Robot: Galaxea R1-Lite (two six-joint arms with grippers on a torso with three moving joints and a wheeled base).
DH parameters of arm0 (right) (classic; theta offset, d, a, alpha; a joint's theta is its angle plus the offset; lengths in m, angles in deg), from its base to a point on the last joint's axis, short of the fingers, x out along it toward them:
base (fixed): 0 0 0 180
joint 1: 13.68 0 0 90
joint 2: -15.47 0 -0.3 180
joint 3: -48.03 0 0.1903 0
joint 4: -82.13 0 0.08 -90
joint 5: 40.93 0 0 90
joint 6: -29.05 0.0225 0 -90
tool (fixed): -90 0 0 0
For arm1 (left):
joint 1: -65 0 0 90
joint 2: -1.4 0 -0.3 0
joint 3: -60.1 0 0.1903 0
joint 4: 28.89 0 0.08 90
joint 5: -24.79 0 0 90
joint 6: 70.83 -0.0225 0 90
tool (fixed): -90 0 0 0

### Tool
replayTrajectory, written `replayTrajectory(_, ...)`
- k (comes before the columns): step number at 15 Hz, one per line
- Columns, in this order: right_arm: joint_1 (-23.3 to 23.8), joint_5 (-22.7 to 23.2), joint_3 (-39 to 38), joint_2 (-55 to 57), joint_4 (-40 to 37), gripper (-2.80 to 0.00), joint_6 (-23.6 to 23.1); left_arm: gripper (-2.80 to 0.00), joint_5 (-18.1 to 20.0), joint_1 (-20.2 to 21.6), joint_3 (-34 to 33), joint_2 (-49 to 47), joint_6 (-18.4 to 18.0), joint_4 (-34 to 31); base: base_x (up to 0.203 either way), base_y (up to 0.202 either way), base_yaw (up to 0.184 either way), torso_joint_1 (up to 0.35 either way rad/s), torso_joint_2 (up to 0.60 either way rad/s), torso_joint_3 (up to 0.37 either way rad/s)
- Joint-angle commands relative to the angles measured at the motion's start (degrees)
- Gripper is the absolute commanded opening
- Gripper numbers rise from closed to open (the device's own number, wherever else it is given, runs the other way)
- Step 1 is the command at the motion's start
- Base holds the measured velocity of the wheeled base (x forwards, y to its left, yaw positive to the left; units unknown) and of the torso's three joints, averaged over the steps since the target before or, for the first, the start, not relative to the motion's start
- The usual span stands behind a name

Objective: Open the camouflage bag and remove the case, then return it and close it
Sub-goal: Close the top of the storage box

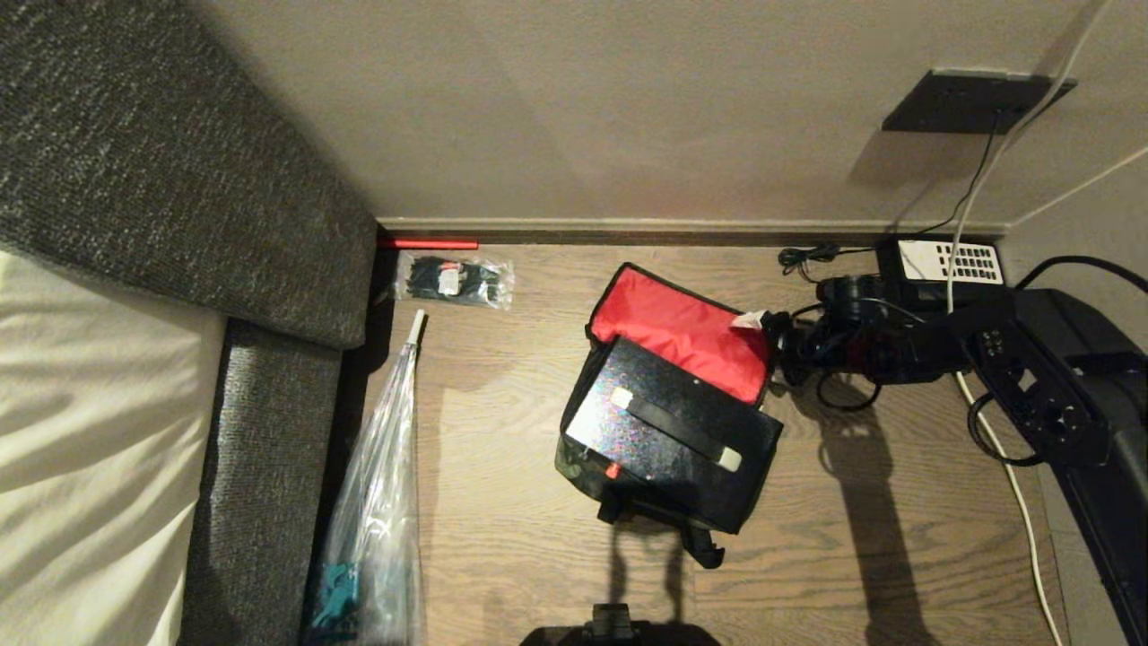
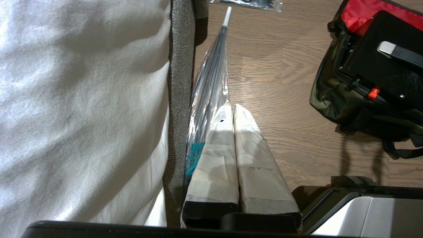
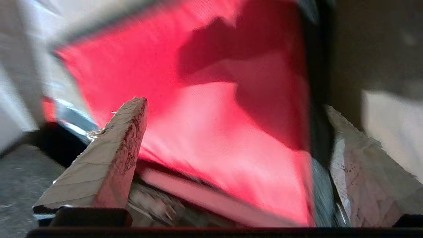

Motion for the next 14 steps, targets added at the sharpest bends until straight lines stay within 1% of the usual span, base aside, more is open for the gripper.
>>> replayTrajectory(1, 0.11, 0.28, 3.78, 2.79, 3.52, 0.0, 0.15, -2.8, -0.02, 0.05, -0.09, 0.11, 0.0, 0.0, 0.0, 0.0, 0.0, 0.0, 0.0, 0.0)
replayTrajectory(2, 0.05, 0.21, 4.75, 3.62, 5.41, 0.0, -0.37, -2.8, -0.02, 0.05, -0.18, 0.11, 0.0, 0.0, 0.0, 0.0, 0.0, 0.0, 0.0, 0.0)
replayTrajectory(3, 0.04, 0.25, 4.81, 4.06, 6.0, -0.88, -0.59, -2.8, -0.02, 0.05, -0.18, 0.11, 0.0, 0.0, 0.0, 0.0, 0.0, 0.0, 0.0, 0.0)
replayTrajectory(4, 0.04, 0.09, 4.74, 4.15, 6.07, -2.8, -0.52, -2.8, -0.02, 0.05, -0.09, 0.11, 0.0, 0.0, 0.0, 0.0, 0.0, 0.0, 0.0, 0.0)
replayTrajectory(7, 0.04, 0.0, 4.21, 2.56, 5.35, -2.8, -0.99, -2.8, -0.02, 0.05, -0.09, 0.11, 0.0, 0.0, 0.0, 0.0, 0.0, 0.0, 0.0, 0.0)
replayTrajectory(9, -0.09, 0.14, 2.98, 1.2, 6.43, -2.8, -2.56, -2.8, -0.02, 0.05, -0.09, 0.11, 0.0, 0.0, 0.0, 0.0, 0.0, 0.0, 0.0, 0.0)
replayTrajectory(11, -0.13, 0.12, 1.77, -0.37, 8.53, -2.8, -3.0, -2.8, -0.02, 0.05, -0.17, 0.11, 0.0, 0.0, 0.0, 0.0, 0.0, 0.0, 0.0, 0.0)
replayTrajectory(13, -0.11, 0.35, -2.72, -2.8, 12.14, -2.8, -3.74, -2.8, -0.02, 0.05, -0.16, 0.11, 0.07, 0.0, 0.0, 0.0, 0.0, 0.0, 0.0, 0.0)
replayTrajectory(14, -0.12, 0.37, -5.9, -4.02, 13.17, -2.8, -5.93, -2.8, -0.02, 0.05, -0.09, 0.11, 0.0, 0.0, 0.0, 0.0, 0.0, 0.0, 0.0, 0.0)
